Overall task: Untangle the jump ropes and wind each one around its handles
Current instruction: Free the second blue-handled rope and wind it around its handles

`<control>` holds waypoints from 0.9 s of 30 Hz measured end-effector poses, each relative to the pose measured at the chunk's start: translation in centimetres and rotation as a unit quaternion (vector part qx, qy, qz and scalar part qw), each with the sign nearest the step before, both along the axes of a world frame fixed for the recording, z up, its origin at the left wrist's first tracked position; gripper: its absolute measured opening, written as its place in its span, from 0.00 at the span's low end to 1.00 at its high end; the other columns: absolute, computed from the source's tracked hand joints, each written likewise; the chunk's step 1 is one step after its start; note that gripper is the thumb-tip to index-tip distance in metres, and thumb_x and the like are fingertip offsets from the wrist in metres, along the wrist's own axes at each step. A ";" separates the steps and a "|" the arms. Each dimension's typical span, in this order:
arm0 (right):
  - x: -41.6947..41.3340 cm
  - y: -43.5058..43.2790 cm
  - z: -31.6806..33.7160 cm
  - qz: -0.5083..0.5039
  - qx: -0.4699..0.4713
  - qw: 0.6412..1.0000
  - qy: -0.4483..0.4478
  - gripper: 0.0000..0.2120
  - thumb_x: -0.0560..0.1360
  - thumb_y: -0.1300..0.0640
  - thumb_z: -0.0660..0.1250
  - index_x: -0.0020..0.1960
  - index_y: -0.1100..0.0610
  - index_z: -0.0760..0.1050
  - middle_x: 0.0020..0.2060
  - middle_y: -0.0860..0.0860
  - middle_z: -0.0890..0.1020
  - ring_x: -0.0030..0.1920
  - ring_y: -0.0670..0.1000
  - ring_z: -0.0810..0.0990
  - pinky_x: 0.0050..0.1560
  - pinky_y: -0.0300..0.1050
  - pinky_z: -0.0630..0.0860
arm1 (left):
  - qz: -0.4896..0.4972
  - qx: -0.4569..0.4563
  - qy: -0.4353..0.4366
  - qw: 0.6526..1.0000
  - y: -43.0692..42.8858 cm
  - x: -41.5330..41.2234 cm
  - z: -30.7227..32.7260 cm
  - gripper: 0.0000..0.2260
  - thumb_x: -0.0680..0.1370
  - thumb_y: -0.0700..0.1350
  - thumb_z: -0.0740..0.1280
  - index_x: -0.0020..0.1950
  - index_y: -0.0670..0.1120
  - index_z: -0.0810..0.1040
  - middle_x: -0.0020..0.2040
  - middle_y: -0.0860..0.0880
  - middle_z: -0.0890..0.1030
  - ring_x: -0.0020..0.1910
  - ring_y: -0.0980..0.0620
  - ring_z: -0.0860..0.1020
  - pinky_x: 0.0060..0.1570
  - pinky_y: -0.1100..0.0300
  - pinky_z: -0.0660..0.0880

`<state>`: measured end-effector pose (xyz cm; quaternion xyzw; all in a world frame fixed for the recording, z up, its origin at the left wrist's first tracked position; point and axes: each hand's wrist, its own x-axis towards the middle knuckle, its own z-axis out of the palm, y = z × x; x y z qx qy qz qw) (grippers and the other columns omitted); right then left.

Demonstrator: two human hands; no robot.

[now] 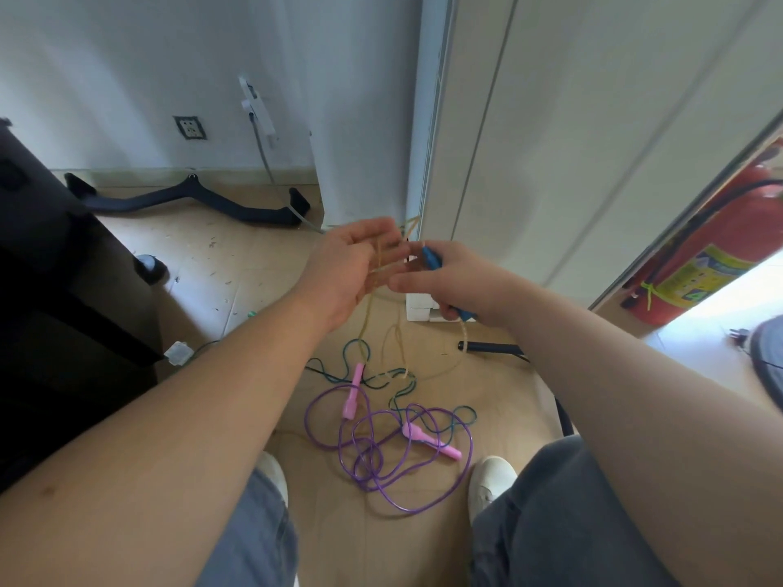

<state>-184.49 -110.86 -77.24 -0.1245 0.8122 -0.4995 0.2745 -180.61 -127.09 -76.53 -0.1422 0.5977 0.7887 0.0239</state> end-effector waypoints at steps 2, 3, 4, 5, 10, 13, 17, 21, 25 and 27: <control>0.2 -0.3 -0.2 0.014 0.013 1.000 -0.010 0.26 0.69 0.48 0.79 0.63 0.52 0.76 0.46 0.43 0.82 0.26 0.46 0.69 0.26 0.42 0.69 | 0.028 0.029 0.019 0.999 -0.4 -0.2 0.0 0.12 0.81 0.31 0.61 0.61 0.41 0.79 0.55 0.42 0.84 0.52 0.48 0.85 0.47 0.58 0.82; 0.4 -0.5 -0.3 0.027 0.020 0.999 -0.013 0.25 0.69 0.48 0.79 0.63 0.53 0.76 0.44 0.40 0.83 0.26 0.46 0.69 0.25 0.41 0.68 | 0.029 0.032 0.023 0.999 -0.6 -0.2 -0.1 0.10 0.80 0.33 0.64 0.60 0.41 0.80 0.54 0.43 0.85 0.50 0.49 0.85 0.46 0.59 0.82; 0.7 -0.9 -0.5 0.040 0.019 0.999 -0.012 0.23 0.70 0.49 0.78 0.61 0.54 0.76 0.42 0.40 0.83 0.25 0.46 0.68 0.25 0.41 0.68 | 0.023 0.007 0.025 0.999 -0.6 -0.2 -0.1 0.10 0.79 0.35 0.67 0.59 0.43 0.81 0.52 0.44 0.86 0.49 0.51 0.85 0.45 0.60 0.81; 0.9 -1.3 -0.7 0.050 0.014 0.999 -0.007 0.20 0.70 0.50 0.78 0.58 0.55 0.77 0.42 0.42 0.83 0.26 0.47 0.68 0.25 0.41 0.68 | 0.011 -0.046 0.027 0.999 -0.6 -0.1 -0.1 0.09 0.78 0.37 0.69 0.58 0.44 0.82 0.49 0.47 0.86 0.47 0.53 0.85 0.44 0.61 0.81; 1.2 -2.8 -1.0 0.013 -0.016 1.000 0.004 0.08 0.77 0.53 0.69 0.49 0.57 0.76 0.33 0.51 0.77 0.26 0.50 0.66 0.25 0.43 0.68 | -0.008 -0.172 0.026 0.985 -0.5 0.0 0.1 0.10 0.77 0.41 0.71 0.55 0.53 0.85 0.40 0.58 0.85 0.38 0.61 0.79 0.39 0.63 0.75; 0.9 -2.9 -0.4 -0.039 -0.101 0.993 -0.044 0.04 0.81 0.54 0.63 0.51 0.54 0.75 0.37 0.53 0.83 0.25 0.50 0.66 0.25 0.42 0.65 | 0.011 -0.178 0.008 0.984 -1.3 -0.1 0.1 0.14 0.77 0.41 0.69 0.60 0.55 0.81 0.44 0.53 0.80 0.35 0.56 0.73 0.37 0.59 0.73; 0.3 -2.7 0.7 -0.135 -0.168 0.976 -0.040 0.13 0.79 0.46 0.67 0.44 0.53 0.70 0.29 0.50 0.70 0.26 0.49 0.63 0.26 0.42 0.63 | 0.057 -0.181 -0.013 0.982 -1.7 0.0 -1.0 0.12 0.77 0.41 0.64 0.59 0.49 0.69 0.41 0.48 0.71 0.30 0.53 0.68 0.30 0.58 0.68; 0.4 -2.2 1.7 -0.148 -0.228 0.961 -0.054 0.20 0.77 0.38 0.67 0.41 0.52 0.66 0.26 0.47 0.64 0.26 0.49 0.60 0.25 0.42 0.62 | -0.048 -0.301 -0.116 0.945 -1.5 0.5 -2.1 0.01 0.79 0.42 0.63 0.48 0.46 0.74 0.40 0.46 0.72 0.35 0.51 0.71 0.35 0.56 0.75; 0.5 -2.0 1.9 -0.145 -0.249 0.955 -0.068 0.18 0.77 0.44 0.71 0.45 0.54 0.65 0.26 0.47 0.63 0.26 0.49 0.60 0.25 0.42 0.61 | -0.210 -0.339 -0.229 0.888 -0.4 2.0 -3.8 0.06 0.76 0.36 0.63 0.48 0.46 0.74 0.43 0.46 0.76 0.41 0.51 0.74 0.42 0.57 0.78; 0.8 -2.0 1.9 -0.136 -0.276 0.948 -0.080 0.17 0.77 0.49 0.72 0.43 0.53 0.64 0.26 0.48 0.62 0.25 0.49 0.60 0.25 0.42 0.61 | -0.229 -0.331 -0.236 0.884 0.0 2.4 -4.6 0.09 0.76 0.39 0.67 0.53 0.48 0.72 0.47 0.45 0.77 0.43 0.51 0.76 0.40 0.58 0.78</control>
